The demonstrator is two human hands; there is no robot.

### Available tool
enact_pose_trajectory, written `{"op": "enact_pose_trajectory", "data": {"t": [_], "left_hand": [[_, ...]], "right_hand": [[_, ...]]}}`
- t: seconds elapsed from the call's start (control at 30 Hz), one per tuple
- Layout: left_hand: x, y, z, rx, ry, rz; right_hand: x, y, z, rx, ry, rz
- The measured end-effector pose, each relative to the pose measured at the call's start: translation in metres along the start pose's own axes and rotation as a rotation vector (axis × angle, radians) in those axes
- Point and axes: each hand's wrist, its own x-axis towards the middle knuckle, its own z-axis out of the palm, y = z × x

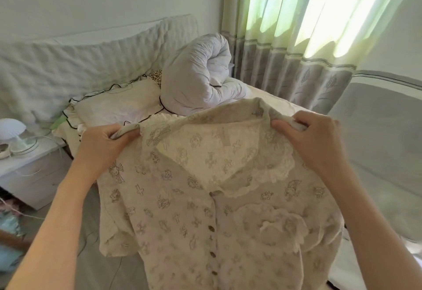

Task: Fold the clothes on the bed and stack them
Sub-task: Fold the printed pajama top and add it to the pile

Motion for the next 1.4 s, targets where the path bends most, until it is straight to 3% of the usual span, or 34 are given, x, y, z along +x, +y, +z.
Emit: {"op": "enact_pose_trajectory", "data": {"t": [0.27, 0.4, 0.47, 0.6, 0.73, 0.93, 1.07, 1.2, 1.4], "left_hand": [[0.078, -0.151, 0.125, 0.208, -0.323, -0.233], [0.146, -0.218, 0.188, 0.324, -0.301, -0.237], [0.18, -0.26, 0.223, 0.273, -0.316, -0.231], [0.17, -0.348, 0.266, 0.249, -0.406, -0.26], [0.084, -0.437, 0.259, 0.23, -0.578, -0.57], [-0.01, -0.506, 0.238, 0.069, -0.51, -1.076], [-0.048, -0.501, 0.245, -0.054, -0.378, -1.306], [-0.033, -0.506, 0.224, 0.056, -0.301, -1.141], [0.047, -0.514, 0.155, 0.61, 0.056, -0.553]], "right_hand": [[0.031, 0.113, 0.206, -0.065, -0.304, 0.366], [0.08, 0.158, 0.305, -0.126, -0.303, 0.484], [0.102, 0.184, 0.36, -0.113, -0.253, 0.543], [0.069, 0.214, 0.446, -0.184, -0.286, 0.555], [-0.034, 0.209, 0.509, -0.18, -0.589, 0.484], [-0.127, 0.182, 0.581, -0.178, -1.015, 0.229], [-0.155, 0.185, 0.602, -0.213, -1.262, 0.251], [-0.163, 0.199, 0.597, -0.189, -1.334, 0.341], [-0.146, 0.194, 0.606, -0.179, -1.409, 0.421]]}}
